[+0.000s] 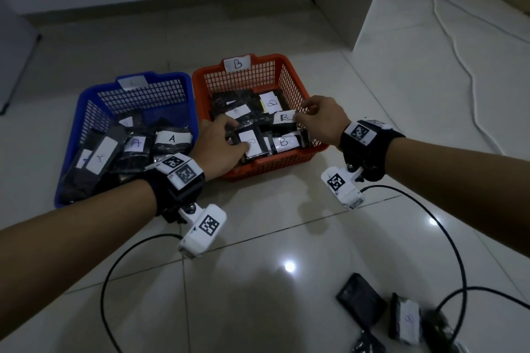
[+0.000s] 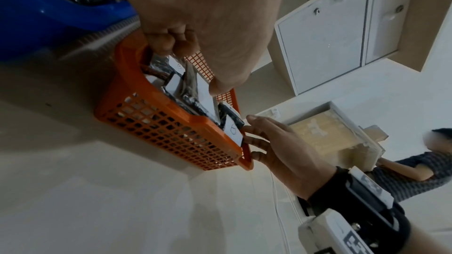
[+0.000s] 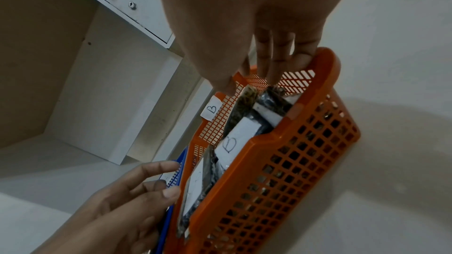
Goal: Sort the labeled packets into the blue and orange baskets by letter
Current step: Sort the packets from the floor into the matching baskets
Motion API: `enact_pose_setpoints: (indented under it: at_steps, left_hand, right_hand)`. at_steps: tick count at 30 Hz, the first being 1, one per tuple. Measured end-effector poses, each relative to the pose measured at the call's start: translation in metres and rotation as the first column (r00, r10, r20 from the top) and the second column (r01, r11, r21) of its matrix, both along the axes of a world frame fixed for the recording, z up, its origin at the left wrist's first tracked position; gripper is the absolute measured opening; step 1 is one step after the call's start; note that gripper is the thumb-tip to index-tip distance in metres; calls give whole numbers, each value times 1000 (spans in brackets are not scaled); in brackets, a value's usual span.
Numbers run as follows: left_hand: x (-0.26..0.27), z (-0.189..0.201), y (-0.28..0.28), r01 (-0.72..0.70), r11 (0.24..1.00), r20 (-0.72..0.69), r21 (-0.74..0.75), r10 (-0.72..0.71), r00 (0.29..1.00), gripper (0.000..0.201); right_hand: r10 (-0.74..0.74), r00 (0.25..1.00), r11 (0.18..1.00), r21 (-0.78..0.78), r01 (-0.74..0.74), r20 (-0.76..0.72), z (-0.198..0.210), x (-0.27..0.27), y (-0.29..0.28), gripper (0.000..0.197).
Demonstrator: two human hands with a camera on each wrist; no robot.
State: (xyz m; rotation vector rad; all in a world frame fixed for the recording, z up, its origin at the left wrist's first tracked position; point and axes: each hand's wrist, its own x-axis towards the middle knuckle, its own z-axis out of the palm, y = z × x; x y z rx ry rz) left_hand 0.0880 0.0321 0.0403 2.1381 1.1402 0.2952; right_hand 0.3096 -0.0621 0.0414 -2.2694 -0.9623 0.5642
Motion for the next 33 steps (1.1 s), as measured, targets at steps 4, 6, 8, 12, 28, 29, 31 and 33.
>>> enact_pose_setpoints:
  at_steps: [4,6,8,12,28,29,31,33]
  left_hand:
    - [2,10,-22,75,993,144,97,-88,986,25]
    - [4,16,-43,170,980,251,106,-192,949,17]
    - [8,17,-68,316,946,278,76,-324,904,16]
    - [19,-6,-118,535,843,218,-60,-512,831,15]
    - [43,-80,-227,990,87,-361,113,-924,123,49]
    - [44,-80,-225,990,96,-355,107,-926,128,48]
    - [45,-74,-221,986,155,-338,53,-927,164,45]
    - [46,-64,-213,959,274,-284,-67,-927,244,36]
  right_hand:
    - [58,996,993,95,-65,73,10,4,-36,39]
    - [86,980,985,134,-110,178,10,3,-66,34]
    - [146,961,975,130,-180,235,3,0,-101,30]
    - [335,924,941,-27,-336,182,-17,-9,-181,25]
    - [580,813,684,-506,-526,-61,-36,-42,-335,65]
    - [558,828,704,-495,-510,-59,-36,-41,-335,64]
    - [468,875,766,-439,-470,-123,-35,-39,-334,64]
    - [388,901,827,-358,-433,-193,-34,-37,-330,65]
